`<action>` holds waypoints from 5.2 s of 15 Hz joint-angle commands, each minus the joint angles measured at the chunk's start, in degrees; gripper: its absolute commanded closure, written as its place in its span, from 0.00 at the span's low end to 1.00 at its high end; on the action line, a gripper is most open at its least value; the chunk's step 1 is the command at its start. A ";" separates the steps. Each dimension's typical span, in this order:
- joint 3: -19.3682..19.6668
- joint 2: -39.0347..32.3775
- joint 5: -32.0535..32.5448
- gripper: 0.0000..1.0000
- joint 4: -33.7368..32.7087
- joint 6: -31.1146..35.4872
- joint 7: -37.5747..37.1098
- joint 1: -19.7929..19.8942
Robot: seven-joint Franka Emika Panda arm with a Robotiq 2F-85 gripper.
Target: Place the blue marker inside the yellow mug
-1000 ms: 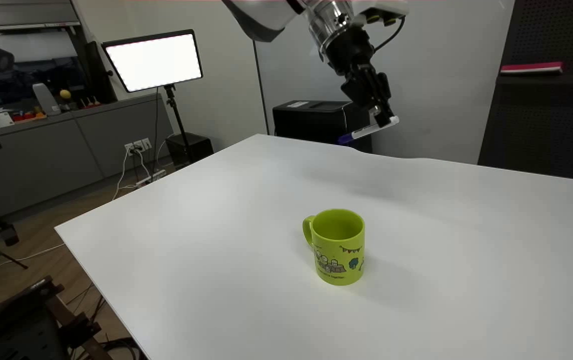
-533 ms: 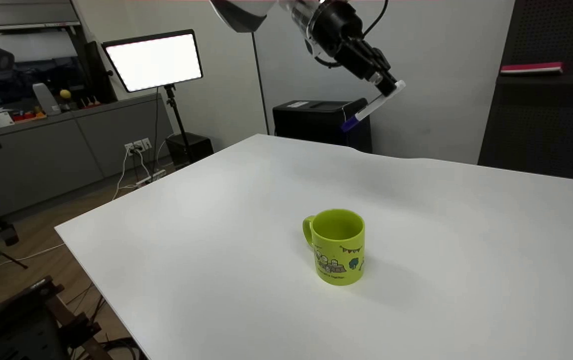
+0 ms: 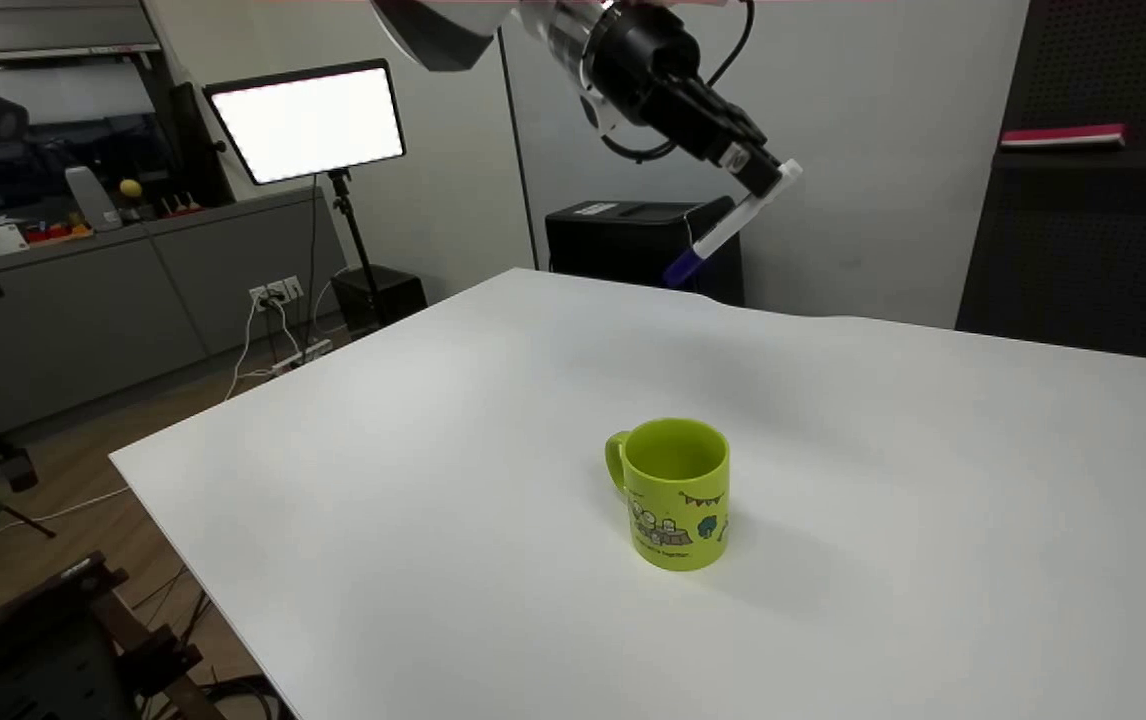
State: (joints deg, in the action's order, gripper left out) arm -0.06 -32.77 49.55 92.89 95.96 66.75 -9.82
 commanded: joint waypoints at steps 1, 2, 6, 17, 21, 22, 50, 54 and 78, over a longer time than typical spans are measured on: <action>-2.35 6.22 1.61 0.96 9.94 1.82 -2.99 2.25; -2.59 7.20 1.73 0.96 11.72 2.05 -3.03 2.63; -3.09 10.62 2.06 0.96 18.15 3.38 -2.83 4.46; -1.92 7.78 5.46 0.96 20.27 13.86 -5.56 8.81; -2.29 4.96 5.70 0.96 18.38 15.77 -6.11 8.44; -2.39 4.27 5.67 0.96 18.01 16.01 -6.06 8.27; -5.09 -7.36 7.76 0.96 9.45 9.86 -5.03 2.48; -5.20 -8.74 7.49 0.96 8.84 9.59 -4.86 2.49; -12.63 -5.24 -19.03 0.00 3.17 36.41 13.80 7.87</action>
State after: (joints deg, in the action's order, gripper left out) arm -11.16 -38.23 35.81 95.14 126.97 75.27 -3.54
